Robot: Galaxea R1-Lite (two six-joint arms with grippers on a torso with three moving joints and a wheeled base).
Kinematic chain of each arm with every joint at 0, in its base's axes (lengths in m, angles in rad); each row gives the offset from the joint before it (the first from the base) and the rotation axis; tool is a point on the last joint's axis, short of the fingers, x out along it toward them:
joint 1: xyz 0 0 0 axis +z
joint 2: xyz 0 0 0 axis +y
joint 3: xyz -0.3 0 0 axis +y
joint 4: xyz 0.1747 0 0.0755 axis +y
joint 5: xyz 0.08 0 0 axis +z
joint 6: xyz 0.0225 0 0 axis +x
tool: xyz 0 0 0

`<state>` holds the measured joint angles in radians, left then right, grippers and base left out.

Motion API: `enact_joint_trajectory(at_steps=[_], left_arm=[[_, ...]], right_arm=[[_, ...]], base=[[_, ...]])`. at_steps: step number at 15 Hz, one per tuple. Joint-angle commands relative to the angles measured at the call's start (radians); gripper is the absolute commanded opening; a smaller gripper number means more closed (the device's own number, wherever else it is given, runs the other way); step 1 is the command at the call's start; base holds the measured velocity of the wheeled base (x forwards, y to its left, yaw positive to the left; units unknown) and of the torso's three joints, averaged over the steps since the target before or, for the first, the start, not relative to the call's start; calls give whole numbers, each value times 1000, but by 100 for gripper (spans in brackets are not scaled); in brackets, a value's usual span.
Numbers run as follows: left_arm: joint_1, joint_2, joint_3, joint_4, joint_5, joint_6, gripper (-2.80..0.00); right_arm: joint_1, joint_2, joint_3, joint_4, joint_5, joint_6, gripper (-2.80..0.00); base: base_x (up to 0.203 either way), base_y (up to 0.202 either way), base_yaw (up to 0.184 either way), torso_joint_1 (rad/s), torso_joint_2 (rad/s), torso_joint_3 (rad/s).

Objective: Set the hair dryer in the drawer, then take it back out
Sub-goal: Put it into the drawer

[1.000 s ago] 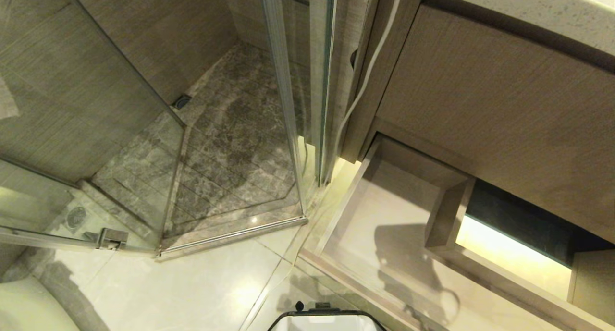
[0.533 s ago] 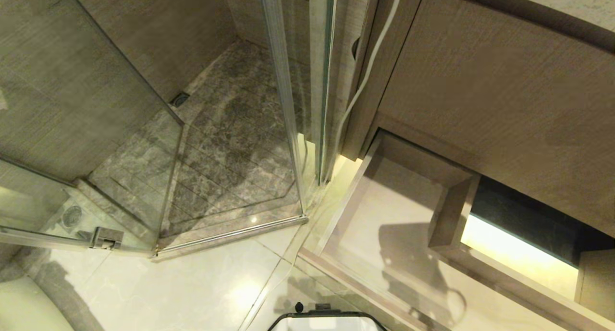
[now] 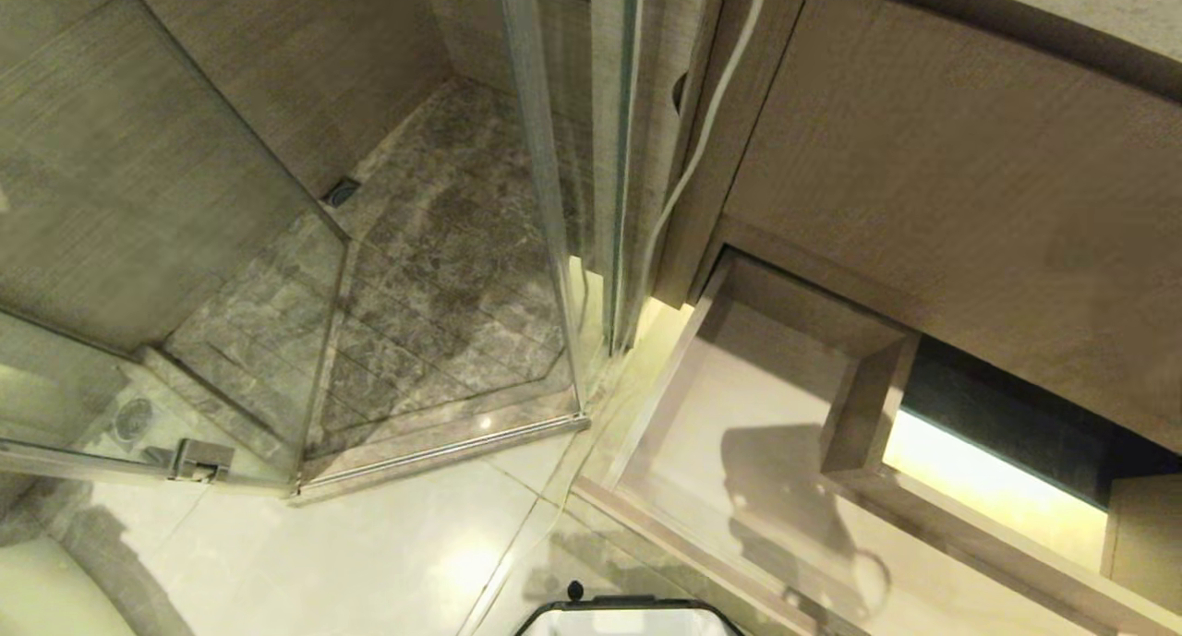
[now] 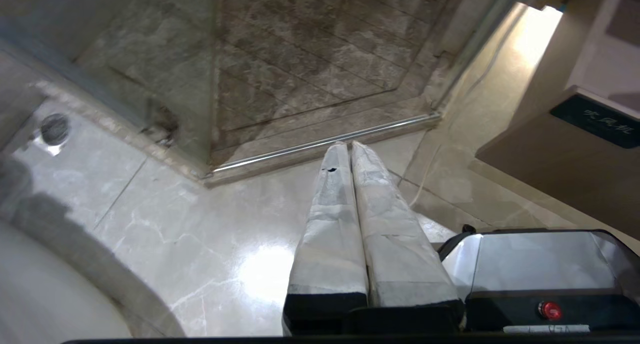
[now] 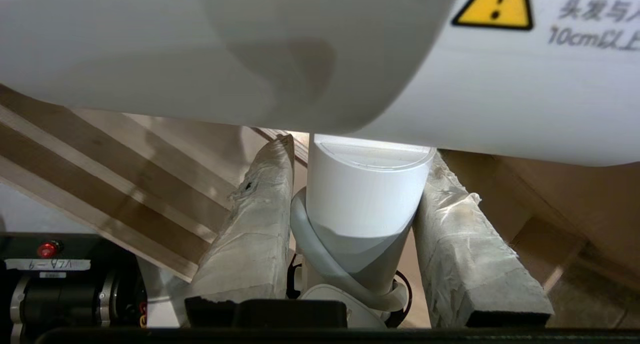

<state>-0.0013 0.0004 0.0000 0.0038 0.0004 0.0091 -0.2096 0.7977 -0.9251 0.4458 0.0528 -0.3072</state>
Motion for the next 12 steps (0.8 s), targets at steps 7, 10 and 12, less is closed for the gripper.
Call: enact_joint_trajectory(at_steps=[7, 10, 12], left_arm=[[1, 0, 0, -1, 0, 0, -280], [1, 0, 0, -1, 0, 0, -280], [1, 0, 0, -1, 0, 0, -280]], right_arm=[[1, -2, 2, 5, -1, -4, -280], [1, 1, 2, 6, -1, -4, -280], [1, 0, 2, 7, -1, -4, -280]], base=[[1, 9, -164, 0, 5, 2], [-1, 8, -173, 3, 6, 3], [-1, 7, -171, 6, 2, 1]])
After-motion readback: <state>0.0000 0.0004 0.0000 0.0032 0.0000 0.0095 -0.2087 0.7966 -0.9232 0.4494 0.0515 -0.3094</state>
